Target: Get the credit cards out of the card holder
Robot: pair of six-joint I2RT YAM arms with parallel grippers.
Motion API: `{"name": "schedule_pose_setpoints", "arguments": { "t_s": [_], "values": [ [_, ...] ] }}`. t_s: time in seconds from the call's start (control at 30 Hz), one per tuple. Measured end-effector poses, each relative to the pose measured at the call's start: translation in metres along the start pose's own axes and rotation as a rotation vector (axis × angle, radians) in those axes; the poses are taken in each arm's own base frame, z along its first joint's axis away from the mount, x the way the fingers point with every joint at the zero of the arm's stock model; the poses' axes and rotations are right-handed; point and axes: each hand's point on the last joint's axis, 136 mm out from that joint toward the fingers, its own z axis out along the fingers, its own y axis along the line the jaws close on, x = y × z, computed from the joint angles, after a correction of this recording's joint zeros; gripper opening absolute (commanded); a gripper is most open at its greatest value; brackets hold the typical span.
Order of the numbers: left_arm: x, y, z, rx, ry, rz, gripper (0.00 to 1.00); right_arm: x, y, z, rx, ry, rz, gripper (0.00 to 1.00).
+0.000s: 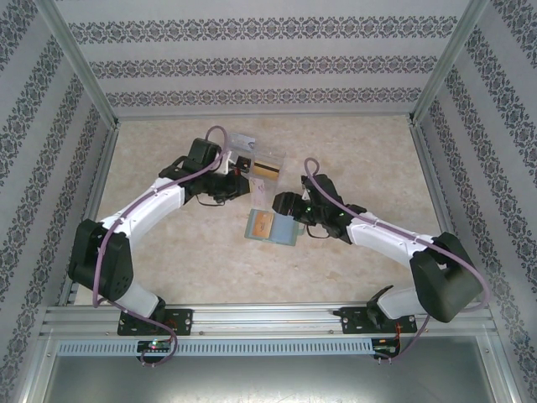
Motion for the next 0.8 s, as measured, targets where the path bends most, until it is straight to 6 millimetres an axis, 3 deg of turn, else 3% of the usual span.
{"name": "schedule_pose_setpoints", "arguments": {
  "t_s": [0.23,0.5,0.8],
  "values": [
    [-0.023,-0.026,-0.011,0.162,-0.04,-0.057,0.0,-0.03,0.03,-0.011,-0.205,-0.042,0.129,0.73],
    [-0.035,-0.05,-0.02,0.281,-0.05,-0.091,0.0,-0.047,0.077,-0.012,-0.425,-0.012,0.184,0.49],
    [-0.046,-0.049,-0.029,0.315,-0.077,-0.124,0.0,-0.052,0.094,-0.019,-0.505,-0.016,0.19,0.37]
  ]
}}
